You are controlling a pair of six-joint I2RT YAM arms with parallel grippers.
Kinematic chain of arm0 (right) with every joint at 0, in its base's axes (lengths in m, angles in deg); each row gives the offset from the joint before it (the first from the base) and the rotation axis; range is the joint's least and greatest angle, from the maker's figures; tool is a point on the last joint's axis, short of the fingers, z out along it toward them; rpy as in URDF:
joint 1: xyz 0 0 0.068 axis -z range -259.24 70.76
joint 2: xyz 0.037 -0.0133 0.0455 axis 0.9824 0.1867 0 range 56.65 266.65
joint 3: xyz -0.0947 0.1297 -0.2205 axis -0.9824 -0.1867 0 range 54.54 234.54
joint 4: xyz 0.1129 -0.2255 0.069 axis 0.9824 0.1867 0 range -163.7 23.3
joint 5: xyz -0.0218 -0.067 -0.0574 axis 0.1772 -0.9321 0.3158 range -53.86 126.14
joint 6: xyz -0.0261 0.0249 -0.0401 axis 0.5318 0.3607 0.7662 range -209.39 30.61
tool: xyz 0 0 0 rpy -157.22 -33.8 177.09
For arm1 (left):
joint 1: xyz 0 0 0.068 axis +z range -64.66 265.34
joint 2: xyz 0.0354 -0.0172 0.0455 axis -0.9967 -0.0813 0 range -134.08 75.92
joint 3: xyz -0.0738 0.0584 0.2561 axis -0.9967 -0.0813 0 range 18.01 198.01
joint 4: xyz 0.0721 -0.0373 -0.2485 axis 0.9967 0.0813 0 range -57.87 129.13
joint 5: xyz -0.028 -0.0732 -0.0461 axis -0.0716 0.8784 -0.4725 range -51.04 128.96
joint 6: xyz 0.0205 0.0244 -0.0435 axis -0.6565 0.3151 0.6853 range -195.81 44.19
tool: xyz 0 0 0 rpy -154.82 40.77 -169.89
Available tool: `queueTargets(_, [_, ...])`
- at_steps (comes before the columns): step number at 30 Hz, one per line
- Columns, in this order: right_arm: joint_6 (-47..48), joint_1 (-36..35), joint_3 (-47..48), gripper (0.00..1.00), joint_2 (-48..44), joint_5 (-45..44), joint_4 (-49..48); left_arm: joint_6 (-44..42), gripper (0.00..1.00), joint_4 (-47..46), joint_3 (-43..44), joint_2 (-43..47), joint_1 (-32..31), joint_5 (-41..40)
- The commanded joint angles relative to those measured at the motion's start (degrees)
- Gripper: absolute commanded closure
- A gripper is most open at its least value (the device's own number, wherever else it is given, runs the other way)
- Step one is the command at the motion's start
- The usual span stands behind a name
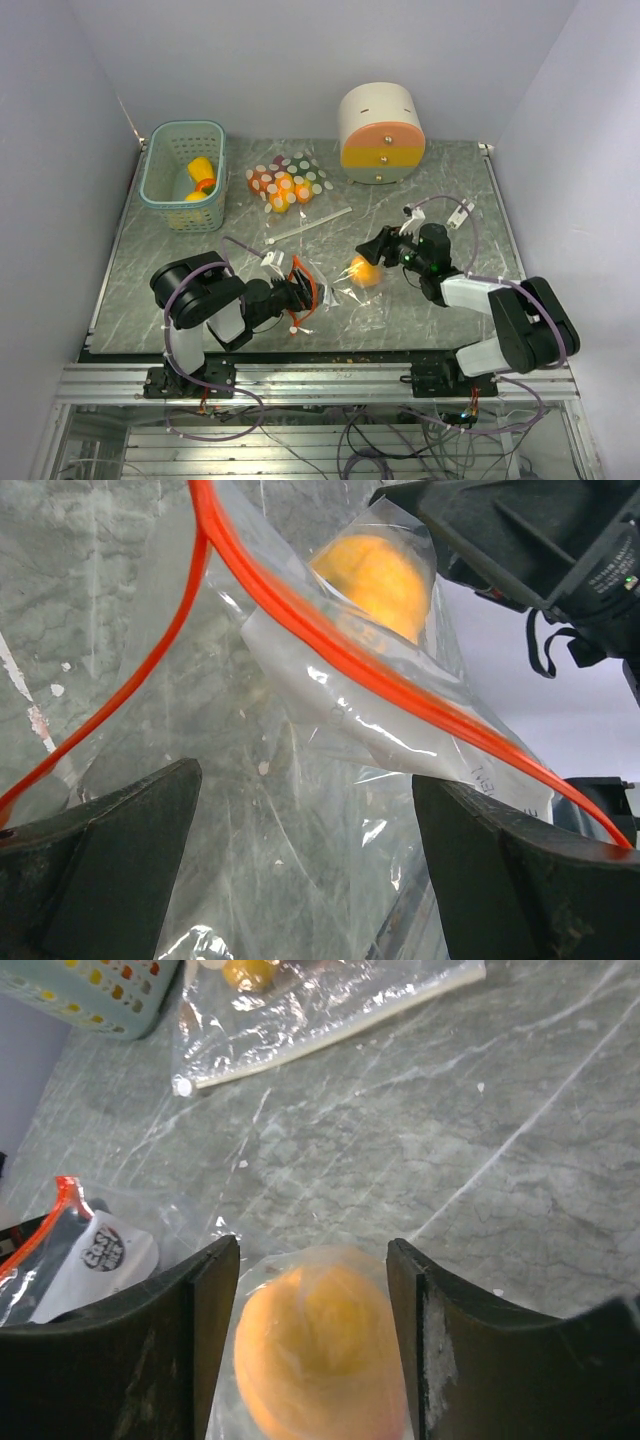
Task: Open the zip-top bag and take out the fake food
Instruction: Pick up the fake fruit from the zipper food storage bag.
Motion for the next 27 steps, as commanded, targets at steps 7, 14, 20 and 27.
queueTargets(7, [-1.33, -0.61, 0.31, 0.92, 3.07, -0.51, -4.67, -3.05, 0.0, -12.95, -3.85, -3.39, 0.33, -0.09])
queueTargets(14, [0.63, -0.6, 1.22, 1.0, -6.19, -4.76, 2.19, -3.41, 0.0, -12.93, -3.94, -3.66, 0.33, -0.13])
queueTargets(20, [1.03, -0.48, 1.67, 1.0, -12.85, -8.4, 6.92, -3.58, 0.0, -12.9, -3.82, -3.6, 0.33, -0.02])
queueTargets(27, [1.43, 0.61, 2.65, 1.0, -13.86, -11.16, 9.8, -3.92, 0.0, -12.93, -4.91, -2.57, 0.37, -0.87])
